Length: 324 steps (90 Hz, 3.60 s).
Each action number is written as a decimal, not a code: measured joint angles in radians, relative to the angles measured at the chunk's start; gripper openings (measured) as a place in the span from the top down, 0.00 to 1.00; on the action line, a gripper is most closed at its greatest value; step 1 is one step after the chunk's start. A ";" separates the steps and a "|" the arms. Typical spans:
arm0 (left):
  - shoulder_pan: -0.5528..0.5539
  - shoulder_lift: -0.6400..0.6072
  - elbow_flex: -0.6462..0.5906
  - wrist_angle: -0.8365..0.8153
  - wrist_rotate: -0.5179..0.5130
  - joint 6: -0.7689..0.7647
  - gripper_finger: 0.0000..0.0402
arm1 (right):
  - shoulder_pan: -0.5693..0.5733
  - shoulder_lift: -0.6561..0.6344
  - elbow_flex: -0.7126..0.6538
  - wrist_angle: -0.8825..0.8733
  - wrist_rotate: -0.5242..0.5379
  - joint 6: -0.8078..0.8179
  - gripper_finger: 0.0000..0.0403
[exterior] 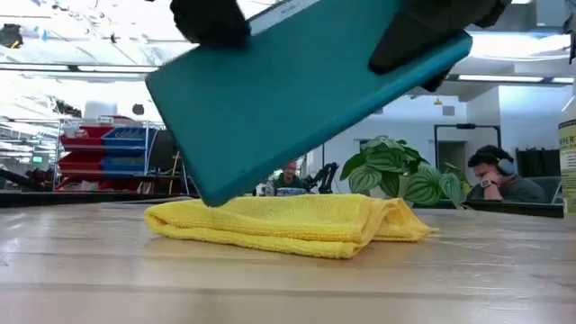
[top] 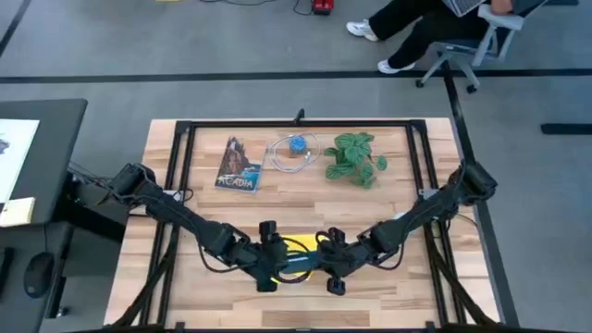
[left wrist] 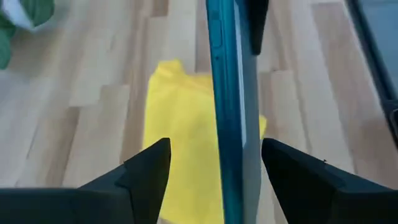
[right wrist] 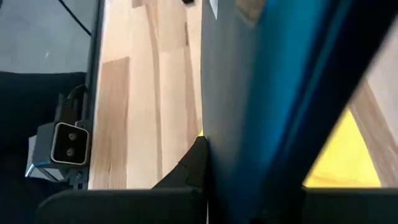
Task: Clean tablet
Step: Spray the back of the tablet using the cleaning bottle
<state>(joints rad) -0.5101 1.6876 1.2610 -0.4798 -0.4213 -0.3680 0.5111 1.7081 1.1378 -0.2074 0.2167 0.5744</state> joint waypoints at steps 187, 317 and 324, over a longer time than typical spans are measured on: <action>-0.169 0.046 -0.161 0.268 -0.500 -0.286 0.99 | 0.399 -0.002 0.537 -1.245 0.074 1.010 0.39; -0.123 0.046 -0.160 0.384 -0.421 -0.212 0.97 | 0.088 -0.123 0.716 -1.361 0.483 0.611 0.27; -0.123 0.046 -0.160 0.384 -0.421 -0.217 0.97 | 0.016 -0.183 0.714 -1.368 0.476 0.581 0.27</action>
<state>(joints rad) -0.6329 1.7336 1.1011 -0.0956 -0.8421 -0.5846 0.5275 1.5248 1.8519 -1.5751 0.6927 1.1554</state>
